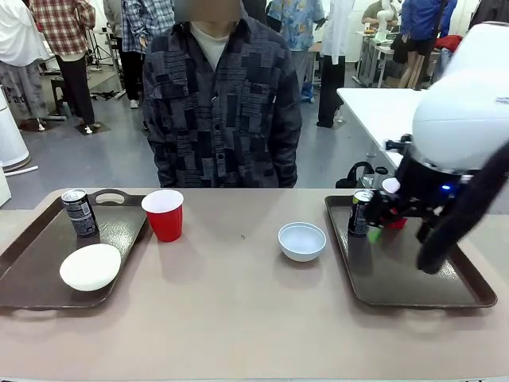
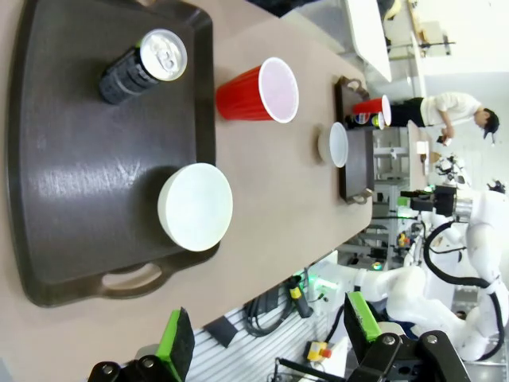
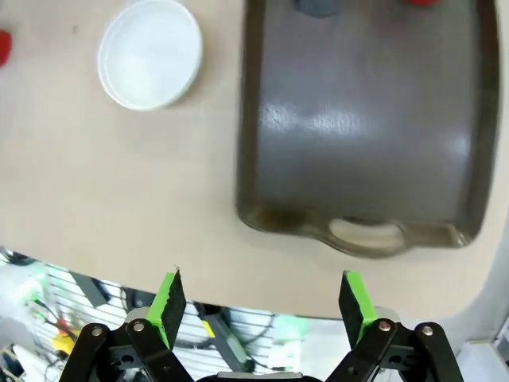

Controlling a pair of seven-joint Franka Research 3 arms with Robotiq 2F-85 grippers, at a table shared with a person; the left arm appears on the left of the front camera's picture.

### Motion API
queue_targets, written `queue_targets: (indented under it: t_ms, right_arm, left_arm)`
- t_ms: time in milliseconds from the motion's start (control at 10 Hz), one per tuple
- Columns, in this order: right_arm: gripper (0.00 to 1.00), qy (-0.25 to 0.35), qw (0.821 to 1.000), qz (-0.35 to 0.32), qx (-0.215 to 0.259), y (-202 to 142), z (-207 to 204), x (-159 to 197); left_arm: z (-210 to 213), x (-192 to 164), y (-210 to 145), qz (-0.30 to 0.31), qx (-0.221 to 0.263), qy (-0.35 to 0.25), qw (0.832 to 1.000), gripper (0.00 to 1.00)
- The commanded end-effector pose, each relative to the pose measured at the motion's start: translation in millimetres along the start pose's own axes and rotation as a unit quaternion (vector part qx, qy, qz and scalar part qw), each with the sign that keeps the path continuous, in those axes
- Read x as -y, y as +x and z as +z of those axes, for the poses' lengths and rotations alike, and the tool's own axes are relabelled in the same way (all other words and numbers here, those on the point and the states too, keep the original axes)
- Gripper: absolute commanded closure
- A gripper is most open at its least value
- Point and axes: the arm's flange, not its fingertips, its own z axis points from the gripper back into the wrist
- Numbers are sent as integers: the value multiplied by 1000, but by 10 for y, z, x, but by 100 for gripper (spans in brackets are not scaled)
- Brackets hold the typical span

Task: Prepare tableware on both trays.
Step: Pick up a Picnic Bowl from the table and place it on a Handle tray.

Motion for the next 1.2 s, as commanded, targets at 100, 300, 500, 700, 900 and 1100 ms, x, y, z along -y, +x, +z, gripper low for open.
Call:
queue_targets:
  t_ms: [100, 300, 500, 700, 900, 1100]
  right_arm:
    - [0, 4, 1000, -25, 13, 635, -309, -518]
    - [0, -9, 999, -36, 38, 970, -497, -608]
    - [0, 22, 999, -29, 20, 1081, -565, -617]
    - [0, 9, 999, -22, 33, 935, -527, -600]
    - [0, 9, 999, -22, 33, 935, -527, -600]
    - [0, 9, 999, -29, 26, 1148, -742, -641]
  left_arm:
    - [23, -2, 5, -7, 3, -11, 1000, 0]
    - [23, -2, 5, -7, 3, -11, 1000, 0]
    - [23, -2, 5, -7, 3, -11, 1000, 0]
    - [23, -2, 5, -7, 3, -11, 1000, 0]
    - [23, -2, 5, -7, 3, -11, 1000, 0]
    - [23, -2, 5, -7, 3, -11, 1000, 0]
